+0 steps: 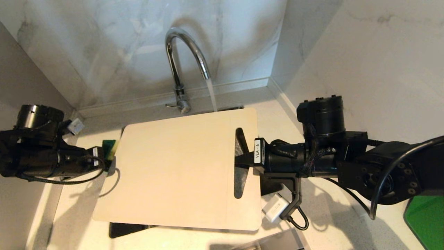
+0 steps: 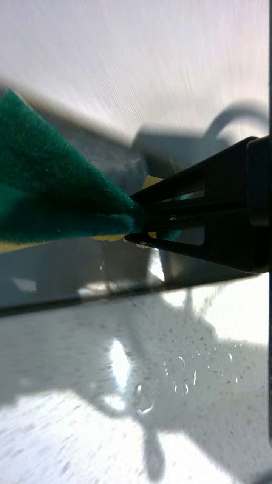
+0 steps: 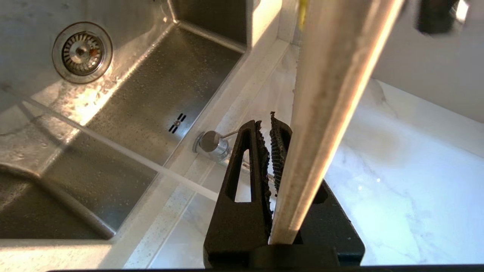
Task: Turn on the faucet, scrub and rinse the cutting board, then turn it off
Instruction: Scrub the cutting board underwater
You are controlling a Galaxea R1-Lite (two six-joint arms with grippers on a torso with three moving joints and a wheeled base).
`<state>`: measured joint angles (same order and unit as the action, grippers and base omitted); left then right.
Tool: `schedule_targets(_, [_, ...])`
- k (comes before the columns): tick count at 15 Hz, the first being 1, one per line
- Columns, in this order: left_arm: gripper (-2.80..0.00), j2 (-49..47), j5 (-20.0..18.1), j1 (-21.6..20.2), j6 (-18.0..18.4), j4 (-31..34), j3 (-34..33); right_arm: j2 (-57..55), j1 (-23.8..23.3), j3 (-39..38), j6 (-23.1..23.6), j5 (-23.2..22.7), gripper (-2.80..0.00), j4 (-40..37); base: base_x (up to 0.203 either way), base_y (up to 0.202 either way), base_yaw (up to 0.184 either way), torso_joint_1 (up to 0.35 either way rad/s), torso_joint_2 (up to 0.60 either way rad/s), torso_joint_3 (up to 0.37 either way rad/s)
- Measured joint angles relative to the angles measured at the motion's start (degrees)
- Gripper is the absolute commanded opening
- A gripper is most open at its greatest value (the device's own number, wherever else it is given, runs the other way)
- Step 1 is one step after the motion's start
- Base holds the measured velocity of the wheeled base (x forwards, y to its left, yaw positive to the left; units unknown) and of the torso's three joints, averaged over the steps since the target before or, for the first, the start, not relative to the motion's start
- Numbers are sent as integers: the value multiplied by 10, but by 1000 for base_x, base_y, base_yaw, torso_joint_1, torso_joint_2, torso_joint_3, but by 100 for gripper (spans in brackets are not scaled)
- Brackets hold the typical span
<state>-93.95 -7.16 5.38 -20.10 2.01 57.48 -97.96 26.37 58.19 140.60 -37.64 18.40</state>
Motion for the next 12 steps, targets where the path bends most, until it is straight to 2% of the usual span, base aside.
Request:
schedule_targets(3, [-280,29,-6,-6,-21,81,84,1,0,-1,0,0,-280,2,0,0,0,0,0,0])
schedule_targets(6, [-280,45,-7,-12,-28,116,142,1,1,-21,-9,2,-280,37,0,0,0,0,0,0])
schedule_targets(8, [-280,57,-7,-1,-30,153,177,0,1,-28,-13,1,-280,52,0,0,0,0,0,0])
schedule_targets(10, [-280,69,-6,32,-42,190,208,0,1,-30,-13,1,-280,52,0,0,0,0,0,0])
schedule_targets(12, [-280,79,3,94,-55,212,221,0,1,-28,-16,1,-280,51,0,0,0,0,0,0])
